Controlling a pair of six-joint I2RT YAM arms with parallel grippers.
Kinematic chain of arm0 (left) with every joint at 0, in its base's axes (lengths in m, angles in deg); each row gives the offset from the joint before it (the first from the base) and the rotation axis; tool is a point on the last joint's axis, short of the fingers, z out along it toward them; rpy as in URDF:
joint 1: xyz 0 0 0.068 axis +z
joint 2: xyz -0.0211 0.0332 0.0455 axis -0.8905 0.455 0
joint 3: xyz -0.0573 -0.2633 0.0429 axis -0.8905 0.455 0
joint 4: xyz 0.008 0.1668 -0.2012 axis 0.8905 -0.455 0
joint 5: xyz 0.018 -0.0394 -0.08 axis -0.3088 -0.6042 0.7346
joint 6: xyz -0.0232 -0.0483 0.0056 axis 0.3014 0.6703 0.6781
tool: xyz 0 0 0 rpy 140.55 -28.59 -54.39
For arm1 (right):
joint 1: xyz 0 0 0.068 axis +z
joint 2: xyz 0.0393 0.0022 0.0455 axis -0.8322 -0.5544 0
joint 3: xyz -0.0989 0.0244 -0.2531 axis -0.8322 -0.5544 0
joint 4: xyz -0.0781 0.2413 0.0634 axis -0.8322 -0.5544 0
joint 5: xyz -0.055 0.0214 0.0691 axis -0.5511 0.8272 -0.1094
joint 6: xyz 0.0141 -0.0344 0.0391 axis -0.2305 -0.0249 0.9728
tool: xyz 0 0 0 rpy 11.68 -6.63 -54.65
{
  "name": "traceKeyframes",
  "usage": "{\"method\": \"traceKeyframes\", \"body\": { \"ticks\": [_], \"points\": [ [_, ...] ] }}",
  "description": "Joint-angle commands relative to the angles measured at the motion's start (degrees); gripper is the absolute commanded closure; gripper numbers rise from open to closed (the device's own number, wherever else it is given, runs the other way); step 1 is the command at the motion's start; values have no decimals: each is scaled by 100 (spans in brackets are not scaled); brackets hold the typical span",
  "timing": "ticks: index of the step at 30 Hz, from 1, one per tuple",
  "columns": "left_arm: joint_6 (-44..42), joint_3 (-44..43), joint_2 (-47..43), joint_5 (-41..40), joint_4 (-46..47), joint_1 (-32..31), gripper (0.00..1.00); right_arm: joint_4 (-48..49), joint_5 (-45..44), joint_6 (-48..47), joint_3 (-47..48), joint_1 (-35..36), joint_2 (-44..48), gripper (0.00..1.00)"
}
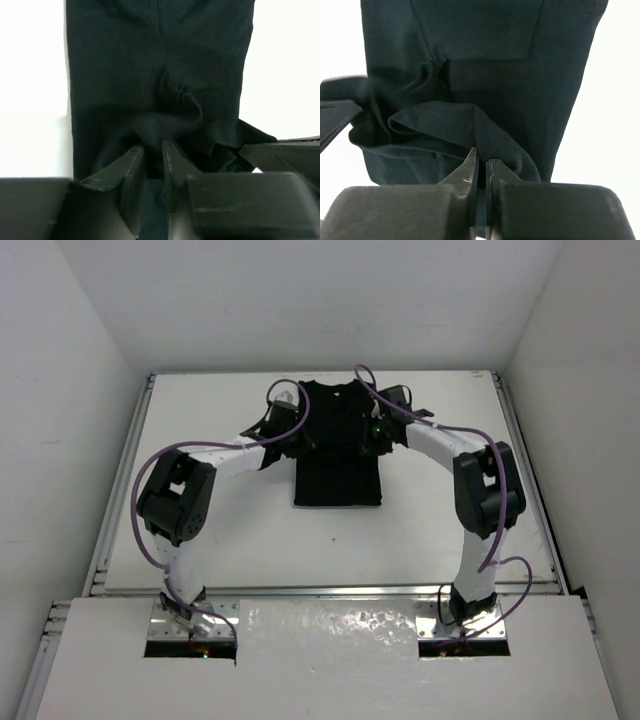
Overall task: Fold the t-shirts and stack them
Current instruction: Fold the folded rectangular tshirt in 1/3 of the way
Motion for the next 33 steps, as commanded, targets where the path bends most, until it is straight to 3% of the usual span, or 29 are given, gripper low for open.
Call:
{"method": "traceKeyframes", "body": {
  "ticks": [1,2,3,6,7,10,12,17,22,26,33],
  "points": [
    [-8,-334,152,124,56,73,76,-60,-34,-79,240,-50,-156,94],
    [1,-378,196,107,-58,82,70,-69,-60,-62,249,-59,-174,88],
    [27,-405,214,89,-120,82,58,-86,-86,-44,275,-68,-192,69],
    [88,-388,206,36,-313,91,41,-139,-130,-18,406,-86,-201,55],
    [97,-379,188,-103,-323,91,40,-252,-183,-17,468,-85,-183,49],
    [80,-212,-22,-139,-244,91,39,-428,-358,-61,679,-94,35,47],
    [71,-46,-277,-192,-314,82,45,-368,-482,-70,654,-94,246,45],
    [194,517,-752,-360,-472,-146,46,-226,1,-246,74,-94,564,32],
    [238,1456,-1305,-334,-490,-462,37,212,361,-290,-1401,-85,1397,26],
    [133,2265,-1850,-26,-8,-454,41,448,545,-307,-2279,-94,1812,29],
    [-96,2504,-1869,255,433,-454,45,758,775,-237,-2801,-94,2006,35]
  ]
}}
